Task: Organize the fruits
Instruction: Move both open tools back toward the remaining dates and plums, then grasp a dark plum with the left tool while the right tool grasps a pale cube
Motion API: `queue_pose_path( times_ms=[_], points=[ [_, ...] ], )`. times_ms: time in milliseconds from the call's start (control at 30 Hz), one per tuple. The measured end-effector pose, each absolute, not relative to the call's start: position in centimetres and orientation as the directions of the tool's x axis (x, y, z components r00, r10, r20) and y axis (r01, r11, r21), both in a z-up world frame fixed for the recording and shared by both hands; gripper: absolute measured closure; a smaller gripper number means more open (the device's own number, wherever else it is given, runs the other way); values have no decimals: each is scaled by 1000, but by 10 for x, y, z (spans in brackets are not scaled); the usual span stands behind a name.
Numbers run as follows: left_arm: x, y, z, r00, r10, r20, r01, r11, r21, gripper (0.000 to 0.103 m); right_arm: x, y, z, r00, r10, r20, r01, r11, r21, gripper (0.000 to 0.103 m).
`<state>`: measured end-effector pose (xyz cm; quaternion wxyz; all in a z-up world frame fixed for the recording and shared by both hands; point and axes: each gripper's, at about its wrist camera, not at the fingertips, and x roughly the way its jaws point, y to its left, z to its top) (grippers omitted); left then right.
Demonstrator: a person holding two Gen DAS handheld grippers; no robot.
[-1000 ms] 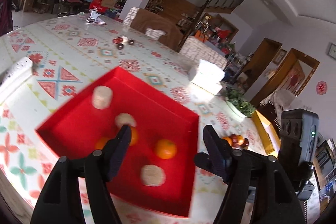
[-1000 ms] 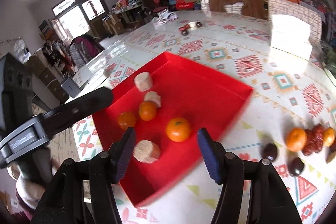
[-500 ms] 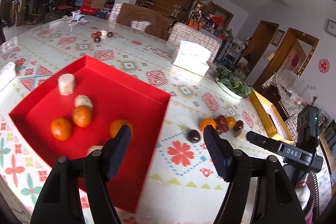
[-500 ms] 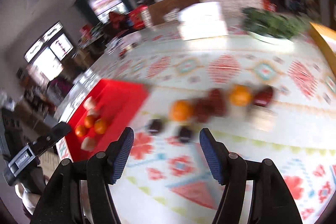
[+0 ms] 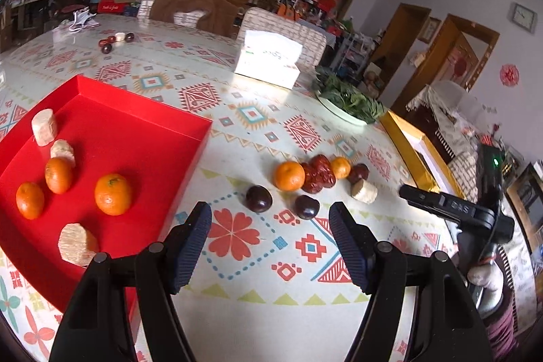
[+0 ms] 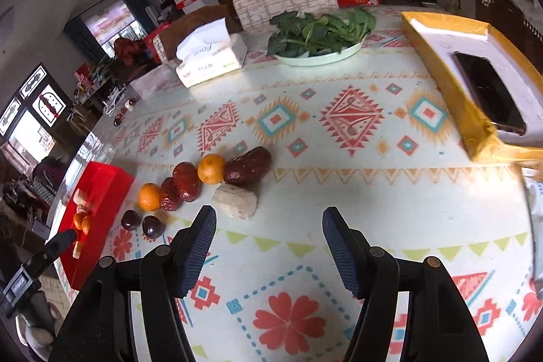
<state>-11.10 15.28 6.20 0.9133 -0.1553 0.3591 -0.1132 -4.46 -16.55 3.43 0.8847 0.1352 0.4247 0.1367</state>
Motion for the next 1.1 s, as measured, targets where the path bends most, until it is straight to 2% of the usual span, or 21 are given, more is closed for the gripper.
queue_pose_path(
  times_ms=[367,400,533,600,700,767,900,1100],
  points=[
    [-100,122,52,685,-316,-657,175,946,-272,32,-13,-116,12,593,317,-740,-146,946,288,33],
    [-97,117,51,682,-321,-657,191,945,-264,32,-12,-115,12,594,312,-741,-145,948,283,35],
    [-83,100,42,656,-341,-673,229,940,-253,32,-7,-115,6,599,299,-743,-141,953,269,57],
    [-74,93,37,643,-343,-684,235,939,-250,32,-6,-120,4,593,322,-738,-140,944,298,59],
    [-61,80,30,627,-352,-695,257,936,-242,39,-6,-125,5,599,322,-733,-139,943,301,59],
    [-54,69,27,621,-345,-704,277,937,-214,41,-7,-127,4,597,336,-729,-145,938,314,60],
    [-43,51,21,625,-296,-722,316,942,-113,49,-8,-129,3,591,353,-725,-150,931,332,60],
    [-38,47,21,620,-277,-734,333,940,-74,56,-8,-129,3,590,353,-726,-149,931,332,60]
  ],
)
